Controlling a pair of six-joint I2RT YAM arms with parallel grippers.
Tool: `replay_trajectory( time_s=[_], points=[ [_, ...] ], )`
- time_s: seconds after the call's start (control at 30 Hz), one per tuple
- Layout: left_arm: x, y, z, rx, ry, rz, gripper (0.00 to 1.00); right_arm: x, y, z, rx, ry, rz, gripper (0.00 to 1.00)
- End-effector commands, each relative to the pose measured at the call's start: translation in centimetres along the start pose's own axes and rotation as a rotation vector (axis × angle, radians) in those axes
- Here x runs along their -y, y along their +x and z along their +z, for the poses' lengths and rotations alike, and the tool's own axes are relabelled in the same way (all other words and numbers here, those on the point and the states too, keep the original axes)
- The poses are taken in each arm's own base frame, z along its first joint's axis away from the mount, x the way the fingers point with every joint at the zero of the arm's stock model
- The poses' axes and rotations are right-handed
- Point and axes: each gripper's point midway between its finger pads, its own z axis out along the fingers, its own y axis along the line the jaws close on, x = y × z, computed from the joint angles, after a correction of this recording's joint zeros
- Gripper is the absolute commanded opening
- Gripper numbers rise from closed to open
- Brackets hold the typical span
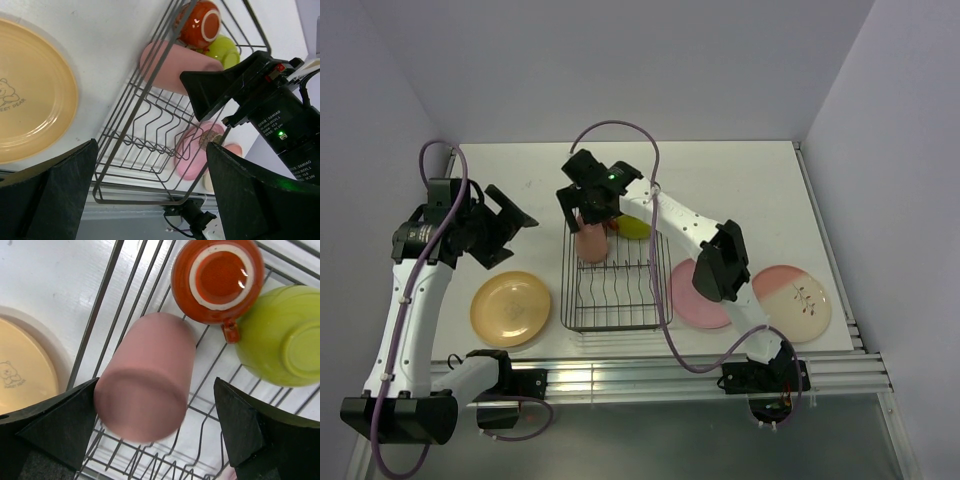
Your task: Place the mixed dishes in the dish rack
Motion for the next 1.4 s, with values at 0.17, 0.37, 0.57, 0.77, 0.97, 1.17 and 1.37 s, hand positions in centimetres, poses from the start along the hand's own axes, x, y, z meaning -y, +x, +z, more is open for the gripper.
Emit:
replay_trajectory(
  time_s=[0.17, 0.37, 0.57, 0.77, 0.97, 1.17, 1.37],
  points=[
    [3.9, 0.4, -3.3, 0.028, 0.143, 0.059, 0.95, 7.1, -4.1, -12.5, 0.208, 0.048, 0.236, 1.00],
    [6.8, 5.2, -2.2, -0.083, 0.165, 0.136, 0.94, 16.5, 3.7, -15.3, 0.160, 0.177, 0.455, 0.99],
    [11.0, 9.1, -1.8, -0.151, 0.211, 0.233, 0.93, 24.0, 13.9, -14.6, 0.082, 0.340, 0.589, 0.95],
    [14.4, 12.7, -1.3, -0.209, 0.223, 0.352, 0.93, 24.8, 20.8, -11.3, -0.012, 0.288, 0.705, 0.86],
    [15.6, 15.4, -1.0, -0.275, 0.245, 0.415, 0.94, 24.9, 21.8, -8.9, -0.039, 0.270, 0.734, 0.79],
    [15.5, 15.9, -1.5, -0.297, 0.250, 0.444, 0.94, 24.9, 22.3, -7.1, -0.062, 0.257, 0.751, 0.69],
    [14.8, 15.9, -1.7, -0.303, 0.232, 0.464, 0.93, 24.0, 24.2, -5.7, -0.106, 0.225, 0.781, 0.61]
  ],
)
